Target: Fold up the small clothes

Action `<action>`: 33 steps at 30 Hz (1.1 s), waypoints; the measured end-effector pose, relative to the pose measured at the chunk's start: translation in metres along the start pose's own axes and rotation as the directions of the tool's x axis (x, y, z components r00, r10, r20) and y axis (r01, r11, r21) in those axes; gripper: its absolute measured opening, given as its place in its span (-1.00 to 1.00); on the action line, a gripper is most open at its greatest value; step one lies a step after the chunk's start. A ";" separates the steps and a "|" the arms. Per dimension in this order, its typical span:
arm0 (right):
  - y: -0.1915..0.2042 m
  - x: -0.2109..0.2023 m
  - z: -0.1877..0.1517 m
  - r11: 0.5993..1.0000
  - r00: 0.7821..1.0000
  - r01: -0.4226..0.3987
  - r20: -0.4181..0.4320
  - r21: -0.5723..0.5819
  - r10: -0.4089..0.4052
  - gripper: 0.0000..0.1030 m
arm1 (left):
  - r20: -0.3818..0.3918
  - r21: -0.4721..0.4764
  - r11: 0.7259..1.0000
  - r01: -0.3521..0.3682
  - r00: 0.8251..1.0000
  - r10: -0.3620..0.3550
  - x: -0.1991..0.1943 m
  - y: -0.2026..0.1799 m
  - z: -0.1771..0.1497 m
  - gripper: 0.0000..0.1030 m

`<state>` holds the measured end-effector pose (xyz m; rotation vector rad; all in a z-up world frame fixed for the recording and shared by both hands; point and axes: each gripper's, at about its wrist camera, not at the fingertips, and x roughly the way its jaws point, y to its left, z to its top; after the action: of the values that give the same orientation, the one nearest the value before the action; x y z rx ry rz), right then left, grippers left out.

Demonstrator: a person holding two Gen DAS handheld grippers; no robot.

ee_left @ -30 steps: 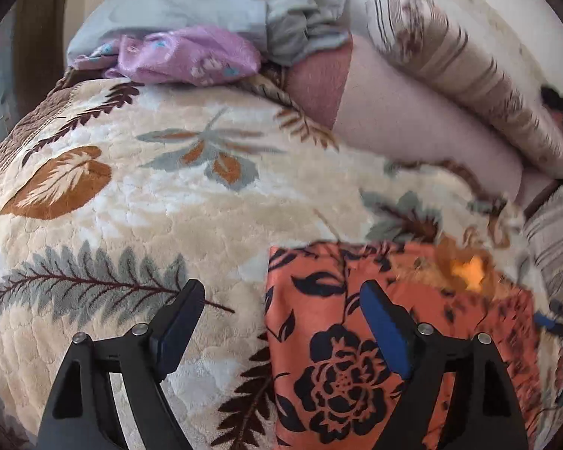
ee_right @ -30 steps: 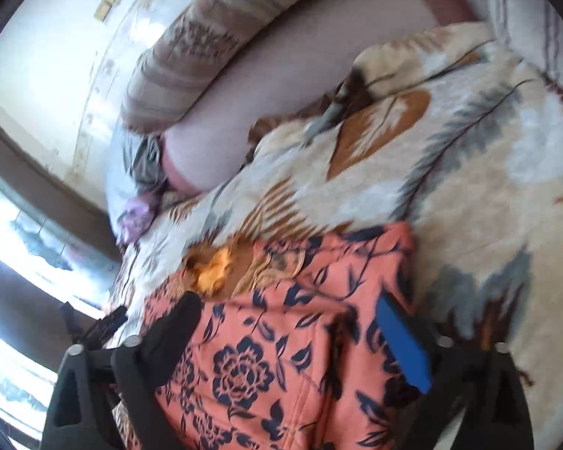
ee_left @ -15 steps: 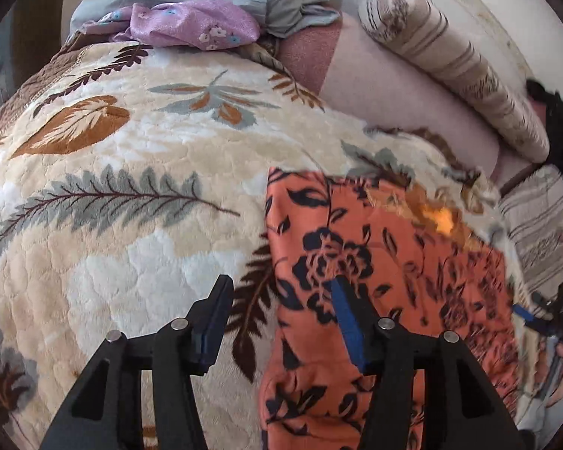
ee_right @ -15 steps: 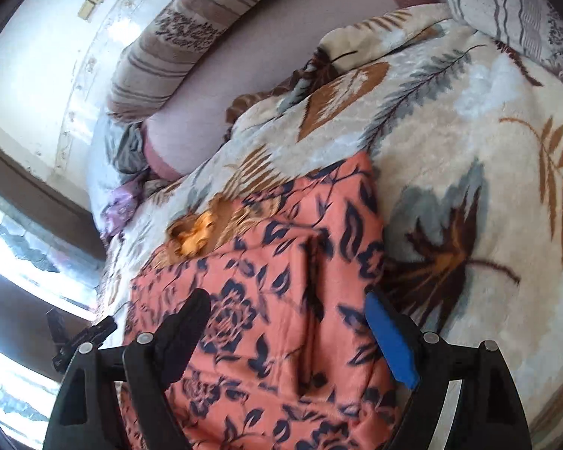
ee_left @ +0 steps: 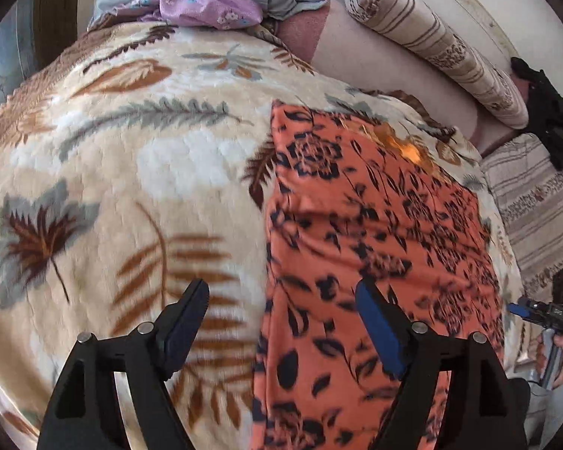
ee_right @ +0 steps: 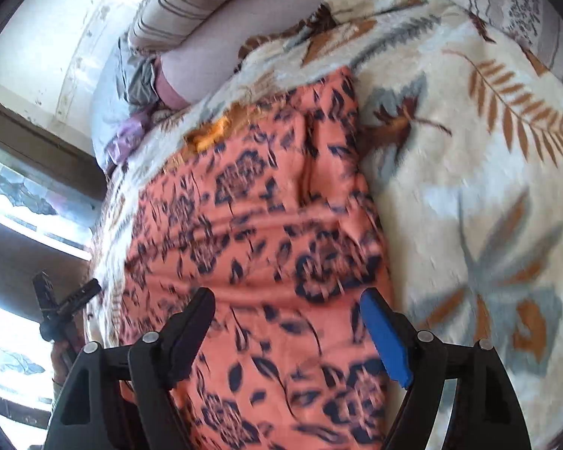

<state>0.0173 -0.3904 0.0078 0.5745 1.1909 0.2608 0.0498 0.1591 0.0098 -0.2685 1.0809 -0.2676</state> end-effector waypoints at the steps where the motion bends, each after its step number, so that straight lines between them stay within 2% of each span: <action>1: -0.010 0.000 -0.018 1.000 1.000 0.002 -0.028 0.018 -0.002 0.59 | -0.029 -0.013 1.000 0.014 0.999 -0.015 -0.002 0.003 -0.015 0.57; 3: -0.029 0.001 -0.048 0.998 0.997 -0.005 -0.073 0.064 0.010 0.59 | -0.098 -0.024 0.999 0.028 0.995 -0.030 -0.001 0.005 -0.045 0.57; 5: -0.040 -0.006 -0.075 0.994 0.996 -0.047 -0.064 0.101 0.054 0.59 | -0.146 -0.037 0.999 0.033 0.989 -0.038 -0.001 0.007 -0.071 0.57; 8: -0.048 -0.012 -0.103 0.985 0.989 -0.109 -0.080 0.137 0.121 0.59 | -0.147 0.006 1.000 0.011 0.989 -0.010 -0.007 0.003 -0.096 0.57; 11: -0.044 -0.003 -0.127 0.987 0.983 -0.116 -0.129 0.110 0.130 0.59 | -0.162 -0.020 1.000 0.017 0.987 -0.020 -0.010 0.004 -0.106 0.57; 13: -0.038 0.000 -0.134 0.985 0.983 -0.133 -0.112 0.111 0.145 0.56 | -0.159 -0.032 0.999 0.017 0.987 -0.022 -0.012 0.006 -0.110 0.57; 14: -0.036 -0.001 -0.136 0.984 0.982 -0.141 -0.108 0.105 0.153 0.39 | -0.160 -0.038 0.999 0.014 0.987 -0.020 -0.013 0.006 -0.112 0.56; 15: -0.034 0.000 -0.140 0.985 0.982 -0.142 -0.112 0.097 0.152 0.08 | -0.160 -0.041 0.999 0.011 0.987 -0.018 -0.015 0.008 -0.115 0.56; 16: -0.032 0.000 -0.142 0.988 0.984 -0.127 -0.117 0.087 0.137 -0.01 | -0.161 -0.037 0.999 0.003 0.987 -0.009 -0.016 0.008 -0.117 0.54; 17: -0.029 0.002 -0.143 0.990 0.985 -0.114 -0.120 0.079 0.123 -0.06 | -0.167 -0.031 0.999 -0.008 0.986 0.003 -0.016 0.007 -0.119 0.39; 18: -0.029 0.003 -0.145 0.992 0.986 -0.104 -0.122 0.078 0.113 -0.06 | -0.182 -0.030 0.999 -0.023 0.983 0.017 -0.014 0.007 -0.121 0.23; 21: -0.032 0.006 -0.144 0.993 0.990 -0.066 -0.116 0.096 0.077 -0.05 | -0.194 -0.049 0.998 -0.030 0.981 0.020 -0.015 0.008 -0.126 0.31; 24: -0.031 0.002 -0.145 0.994 0.990 -0.078 -0.107 0.080 0.087 -0.01 | -0.207 -0.014 0.998 -0.056 0.977 0.052 -0.014 0.006 -0.131 0.30; 25: -0.030 0.000 -0.146 0.994 0.991 -0.082 -0.102 0.069 0.089 -0.02 | -0.215 0.008 0.997 -0.073 0.974 0.073 -0.014 0.004 -0.133 0.20; 26: -0.026 0.000 -0.147 0.995 0.991 -0.081 -0.101 0.059 0.087 -0.06 | -0.221 0.031 0.995 -0.092 0.970 0.097 -0.012 0.000 -0.135 -0.30; 27: -0.021 0.002 -0.147 0.996 0.992 -0.076 -0.102 0.049 0.081 -0.25 | -0.234 0.049 0.993 -0.111 0.965 0.119 -0.010 0.000 -0.136 -0.66; 28: -0.019 0.001 -0.148 0.997 0.993 -0.062 -0.102 0.039 0.066 -0.38 | -0.232 0.043 0.994 -0.103 0.967 0.110 -0.011 0.001 -0.136 -0.67; 29: -0.018 0.001 -0.148 0.998 0.994 -0.046 -0.098 0.030 0.049 -0.60 | -0.225 0.025 0.995 -0.092 0.970 0.095 -0.014 0.004 -0.136 -0.79; 30: -0.018 0.001 -0.149 0.999 0.995 -0.036 -0.095 0.022 0.038 -0.81 | -0.219 0.008 0.997 -0.083 0.972 0.082 -0.016 0.006 -0.135 -0.79; 33: -0.014 -0.001 -0.148 0.999 0.995 -0.039 -0.090 0.018 0.040 -0.81 | -0.200 -0.007 0.998 -0.063 0.978 0.061 -0.026 0.010 -0.133 -0.80</action>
<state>-0.1214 -0.3602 -0.0362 0.6064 1.2711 0.3137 -0.0797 0.1659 -0.0312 -0.2223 1.2880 -0.2352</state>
